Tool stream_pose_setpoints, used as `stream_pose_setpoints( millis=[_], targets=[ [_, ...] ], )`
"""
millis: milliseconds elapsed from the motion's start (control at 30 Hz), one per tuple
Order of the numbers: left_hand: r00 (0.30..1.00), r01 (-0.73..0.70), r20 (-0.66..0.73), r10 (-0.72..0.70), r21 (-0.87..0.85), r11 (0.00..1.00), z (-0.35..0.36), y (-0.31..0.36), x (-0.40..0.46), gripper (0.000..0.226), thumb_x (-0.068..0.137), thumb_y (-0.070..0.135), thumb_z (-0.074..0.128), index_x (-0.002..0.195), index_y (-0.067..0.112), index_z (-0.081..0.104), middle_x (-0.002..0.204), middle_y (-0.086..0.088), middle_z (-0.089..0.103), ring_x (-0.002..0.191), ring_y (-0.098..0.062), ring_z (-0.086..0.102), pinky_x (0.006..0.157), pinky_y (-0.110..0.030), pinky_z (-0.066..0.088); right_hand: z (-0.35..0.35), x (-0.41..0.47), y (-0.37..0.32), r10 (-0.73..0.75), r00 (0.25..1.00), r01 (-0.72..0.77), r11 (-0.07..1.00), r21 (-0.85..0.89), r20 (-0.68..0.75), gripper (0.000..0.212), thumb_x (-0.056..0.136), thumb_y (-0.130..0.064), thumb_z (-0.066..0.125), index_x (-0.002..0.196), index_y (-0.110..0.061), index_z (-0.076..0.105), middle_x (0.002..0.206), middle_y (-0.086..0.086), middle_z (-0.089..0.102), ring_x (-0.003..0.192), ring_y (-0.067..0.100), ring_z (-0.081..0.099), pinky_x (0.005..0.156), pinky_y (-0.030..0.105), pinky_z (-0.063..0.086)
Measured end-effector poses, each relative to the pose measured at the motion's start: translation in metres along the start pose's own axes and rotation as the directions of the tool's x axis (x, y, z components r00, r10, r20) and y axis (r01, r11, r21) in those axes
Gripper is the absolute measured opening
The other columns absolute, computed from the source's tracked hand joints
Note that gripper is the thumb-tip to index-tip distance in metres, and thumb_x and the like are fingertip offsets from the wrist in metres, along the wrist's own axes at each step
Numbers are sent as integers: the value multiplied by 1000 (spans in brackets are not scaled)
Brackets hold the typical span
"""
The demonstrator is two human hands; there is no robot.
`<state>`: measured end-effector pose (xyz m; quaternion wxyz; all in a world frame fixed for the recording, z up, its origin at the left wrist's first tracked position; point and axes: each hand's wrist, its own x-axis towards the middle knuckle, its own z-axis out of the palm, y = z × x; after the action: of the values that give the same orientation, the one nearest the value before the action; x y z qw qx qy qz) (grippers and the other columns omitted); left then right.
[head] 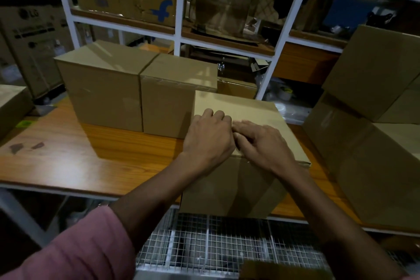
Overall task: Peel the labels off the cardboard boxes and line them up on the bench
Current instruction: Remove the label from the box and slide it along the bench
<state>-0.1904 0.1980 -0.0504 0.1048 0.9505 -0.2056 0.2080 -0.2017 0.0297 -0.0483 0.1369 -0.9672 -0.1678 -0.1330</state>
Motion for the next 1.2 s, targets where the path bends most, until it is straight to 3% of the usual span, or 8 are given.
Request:
stream_pose_setpoints(
  millis=[100,167,267,533,667,833,933,1200],
  targets=[
    [999,16,36,-16,-2,1000,-2,-1,0,37,99,33,33,116,16,60,117,-4,62,109,-21,51,98,-44,43,3,2,-7,119,992,-112,986,-124,51,44,106,-41,34,144,-25,53,159,-1,43,148,15,36,121,46,28],
    [997,23,71,-20,-39,999,-3,0,-3,35,100,33,36,119,17,60,120,-3,61,114,-21,50,101,-53,44,0,-5,-10,152,988,-148,980,-135,19,44,106,-40,35,141,-22,56,159,1,44,148,16,38,121,43,29],
    [997,-17,78,23,-71,997,-2,11,-12,35,100,34,36,122,17,58,123,-3,59,114,-21,48,94,-53,47,-8,-22,-3,183,983,-184,975,-125,-23,42,106,-40,39,140,-24,59,158,-2,45,147,15,38,119,41,31],
    [995,-59,82,65,-72,996,10,54,-3,37,103,32,34,125,14,57,126,-7,57,118,-24,46,98,-57,44,-28,-44,18,281,956,-288,953,-97,-80,40,105,-38,46,139,-26,62,152,-4,53,140,17,49,111,36,39],
    [993,-75,79,86,-132,988,17,61,12,33,104,30,35,124,15,56,125,-7,58,116,-24,47,97,-54,46,-30,-42,33,300,950,-310,940,-143,-86,41,104,-39,42,138,-25,62,149,-1,56,137,20,51,112,41,40],
    [997,-76,-7,76,-151,986,28,59,34,31,103,29,39,122,14,59,122,-7,61,112,-23,51,92,-44,48,-30,-22,53,301,950,-310,941,-132,-86,38,102,-39,40,125,-25,66,129,1,67,116,20,59,103,42,42],
    [998,-50,-39,45,-137,989,39,52,48,32,101,30,40,120,15,61,120,-6,62,112,-22,51,91,-42,47,-29,-2,64,290,955,-296,945,-142,-60,37,102,-38,41,128,-25,65,134,1,65,122,23,57,105,43,40],
    [997,-76,-17,74,-166,983,63,17,92,30,103,28,43,119,14,64,114,-6,67,106,-20,56,92,-39,49,-16,55,94,285,958,-287,949,-132,-41,45,100,-44,35,130,-28,64,134,4,65,114,26,60,99,43,41]
  ],
)
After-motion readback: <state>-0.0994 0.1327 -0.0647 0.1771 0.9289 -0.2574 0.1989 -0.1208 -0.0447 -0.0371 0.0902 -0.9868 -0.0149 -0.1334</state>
